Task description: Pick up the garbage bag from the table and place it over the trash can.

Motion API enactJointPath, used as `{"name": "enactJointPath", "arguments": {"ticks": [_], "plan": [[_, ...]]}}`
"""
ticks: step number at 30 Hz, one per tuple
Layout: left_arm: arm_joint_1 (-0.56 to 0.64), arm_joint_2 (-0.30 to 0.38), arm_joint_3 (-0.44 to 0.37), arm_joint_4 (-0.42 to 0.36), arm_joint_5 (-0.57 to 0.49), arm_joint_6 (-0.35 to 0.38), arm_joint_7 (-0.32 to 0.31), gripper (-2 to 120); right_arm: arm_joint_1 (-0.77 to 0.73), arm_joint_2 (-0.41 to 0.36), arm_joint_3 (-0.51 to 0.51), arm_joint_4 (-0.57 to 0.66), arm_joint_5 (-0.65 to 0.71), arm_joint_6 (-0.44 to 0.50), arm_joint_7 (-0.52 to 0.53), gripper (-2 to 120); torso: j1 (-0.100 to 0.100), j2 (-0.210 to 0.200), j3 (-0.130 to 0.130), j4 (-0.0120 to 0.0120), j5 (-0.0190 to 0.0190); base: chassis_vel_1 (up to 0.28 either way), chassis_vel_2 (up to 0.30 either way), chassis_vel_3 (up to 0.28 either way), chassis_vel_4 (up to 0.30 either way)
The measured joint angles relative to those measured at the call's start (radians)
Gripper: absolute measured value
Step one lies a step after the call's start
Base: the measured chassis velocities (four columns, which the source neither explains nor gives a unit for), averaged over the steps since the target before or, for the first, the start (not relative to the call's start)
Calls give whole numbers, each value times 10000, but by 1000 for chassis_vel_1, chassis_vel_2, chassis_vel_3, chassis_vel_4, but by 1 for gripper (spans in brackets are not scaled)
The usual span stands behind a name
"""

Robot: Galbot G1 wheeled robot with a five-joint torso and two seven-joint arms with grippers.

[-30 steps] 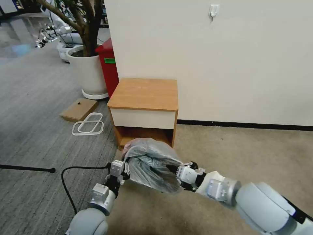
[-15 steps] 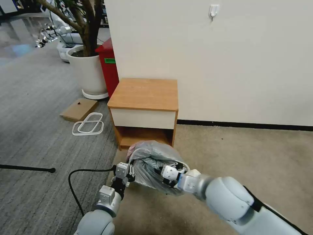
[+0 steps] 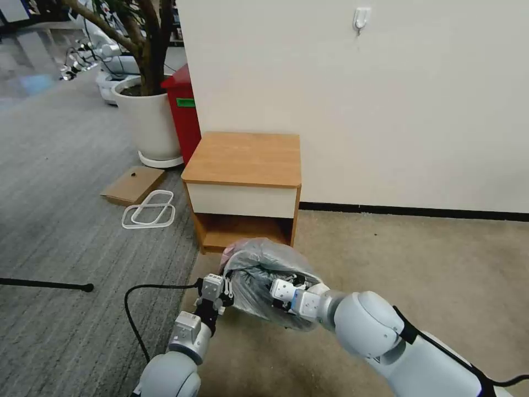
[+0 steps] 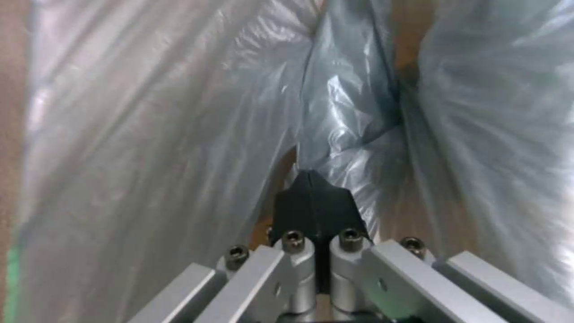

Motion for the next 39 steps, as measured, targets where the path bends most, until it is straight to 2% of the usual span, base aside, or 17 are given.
{"name": "enactJointPath", "arguments": {"ticks": [13, 39], "plan": [[-39, -46, 104, 65, -3, 9, -14, 0, 347, 766, -327, -1309, -915, 9, -174, 0, 0, 0, 0, 0, 0, 0, 0, 0, 0], [-143, -82, 216, 119, -70, 41, -78, 0, 729, 1740, -590, -2766, -1721, 20, -136, 0, 0, 0, 0, 0, 0, 0, 0, 0, 0]]}}
